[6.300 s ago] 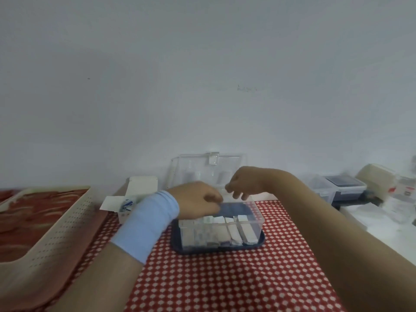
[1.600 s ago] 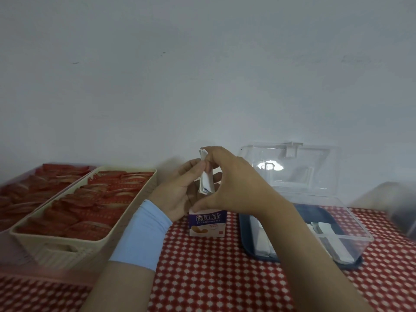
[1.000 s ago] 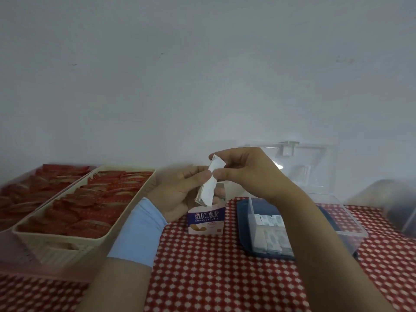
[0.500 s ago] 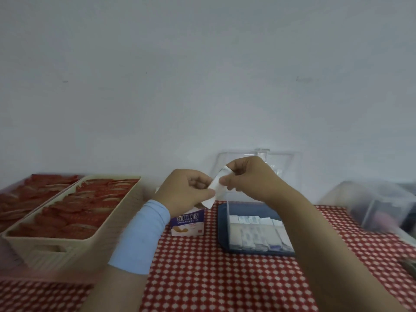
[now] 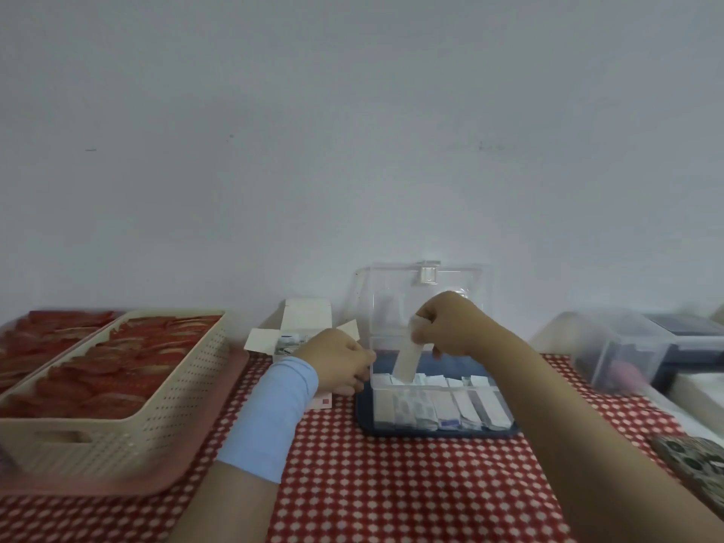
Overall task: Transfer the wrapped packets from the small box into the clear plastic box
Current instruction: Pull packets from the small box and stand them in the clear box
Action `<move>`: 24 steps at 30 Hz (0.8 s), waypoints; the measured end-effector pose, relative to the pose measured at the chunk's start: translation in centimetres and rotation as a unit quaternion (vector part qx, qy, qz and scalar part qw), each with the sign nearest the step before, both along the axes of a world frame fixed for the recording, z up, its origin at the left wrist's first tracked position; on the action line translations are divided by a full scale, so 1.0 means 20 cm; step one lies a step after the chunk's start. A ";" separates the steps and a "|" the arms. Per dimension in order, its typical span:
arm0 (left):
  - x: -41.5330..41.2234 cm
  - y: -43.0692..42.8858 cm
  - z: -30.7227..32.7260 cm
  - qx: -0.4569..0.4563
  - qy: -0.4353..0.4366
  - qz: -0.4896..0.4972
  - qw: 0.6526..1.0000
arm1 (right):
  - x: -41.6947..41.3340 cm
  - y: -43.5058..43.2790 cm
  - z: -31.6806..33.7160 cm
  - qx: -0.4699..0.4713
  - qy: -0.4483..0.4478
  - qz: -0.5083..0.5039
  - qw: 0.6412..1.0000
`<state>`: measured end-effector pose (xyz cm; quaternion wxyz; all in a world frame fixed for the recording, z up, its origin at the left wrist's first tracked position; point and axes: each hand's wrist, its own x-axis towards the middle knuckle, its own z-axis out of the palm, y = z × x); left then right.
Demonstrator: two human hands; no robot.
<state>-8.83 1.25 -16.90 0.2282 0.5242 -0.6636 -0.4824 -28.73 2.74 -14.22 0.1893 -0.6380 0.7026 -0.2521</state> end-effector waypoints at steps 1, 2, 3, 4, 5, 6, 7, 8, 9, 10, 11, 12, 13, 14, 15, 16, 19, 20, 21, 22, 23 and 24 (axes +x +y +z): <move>-0.01 0.00 -0.01 0.008 0.009 0.008 1.000 | 0.02 -0.01 -0.02 0.022 0.014 0.012 1.000; -0.02 -0.01 -0.02 0.014 0.020 0.013 1.000 | 0.04 -0.03 -0.05 0.042 0.028 0.026 0.998; -0.02 -0.01 -0.03 0.026 0.033 0.017 0.999 | 0.06 -0.04 -0.07 0.063 0.039 0.036 0.997; -0.02 -0.01 -0.04 0.040 0.046 0.019 0.998 | 0.08 -0.06 -0.10 0.081 0.048 0.043 0.995; -0.02 -0.02 -0.04 0.050 0.055 0.018 0.997 | 0.10 -0.08 -0.12 0.100 0.055 0.045 0.992; -0.02 -0.02 -0.05 0.054 0.059 0.016 0.997 | 0.11 -0.10 -0.14 0.116 0.062 0.046 0.990; -0.01 -0.02 -0.05 0.055 0.061 0.015 0.996 | 0.13 -0.11 -0.16 0.129 0.070 0.047 0.988; -0.01 -0.02 -0.05 0.054 0.064 0.012 0.996 | 0.15 -0.12 -0.17 0.137 0.078 0.047 0.986; 0.00 -0.02 -0.06 0.051 0.066 0.009 0.996 | 0.16 -0.13 -0.18 0.144 0.087 0.047 0.985; 0.00 -0.03 -0.06 0.047 0.065 0.005 0.997 | 0.18 -0.14 -0.19 0.148 0.098 0.047 0.983; 0.00 -0.03 -0.06 0.043 0.061 0.002 0.997 | 0.19 -0.15 -0.20 0.152 0.110 0.046 0.981; 0.00 -0.04 -0.07 0.038 0.057 0.001 0.998 | 0.20 -0.16 -0.21 0.155 0.125 0.046 0.979; 0.00 -0.04 -0.07 0.033 0.051 -0.001 0.998 | 0.22 -0.16 -0.22 0.158 0.146 0.045 0.976; 0.00 -0.05 -0.08 0.029 0.045 -0.003 0.999 | 0.23 -0.16 -0.23 0.159 0.173 0.045 0.971; -0.01 -0.06 -0.09 0.026 0.041 -0.004 0.999 | 0.24 -0.16 -0.23 0.158 0.200 0.047 0.966; -0.01 -0.06 -0.09 0.026 0.038 -0.005 0.999 | 0.25 -0.16 -0.24 0.157 0.220 0.050 0.961; 0.00 -0.07 -0.10 0.019 0.030 -0.005 0.999 | 0.26 -0.16 -0.23 0.154 0.233 0.047 0.959; 0.00 -0.07 -0.10 0.015 0.027 -0.005 1.000 | 0.25 -0.16 -0.23 0.154 0.236 0.043 0.958; 0.00 -0.07 -0.10 0.013 0.024 -0.005 1.000 | 0.25 -0.15 -0.22 0.153 0.235 0.037 0.959; 0.00 -0.07 -0.10 0.012 0.021 -0.007 1.000 | 0.25 -0.15 -0.22 0.153 0.229 0.031 0.961; 0.00 -0.07 -0.10 0.012 0.019 -0.010 1.000 | 0.25 -0.14 -0.22 0.153 0.224 0.030 0.962; 0.00 -0.07 -0.10 0.013 0.016 -0.012 1.000 | 0.25 -0.14 -0.22 0.153 0.222 0.033 0.962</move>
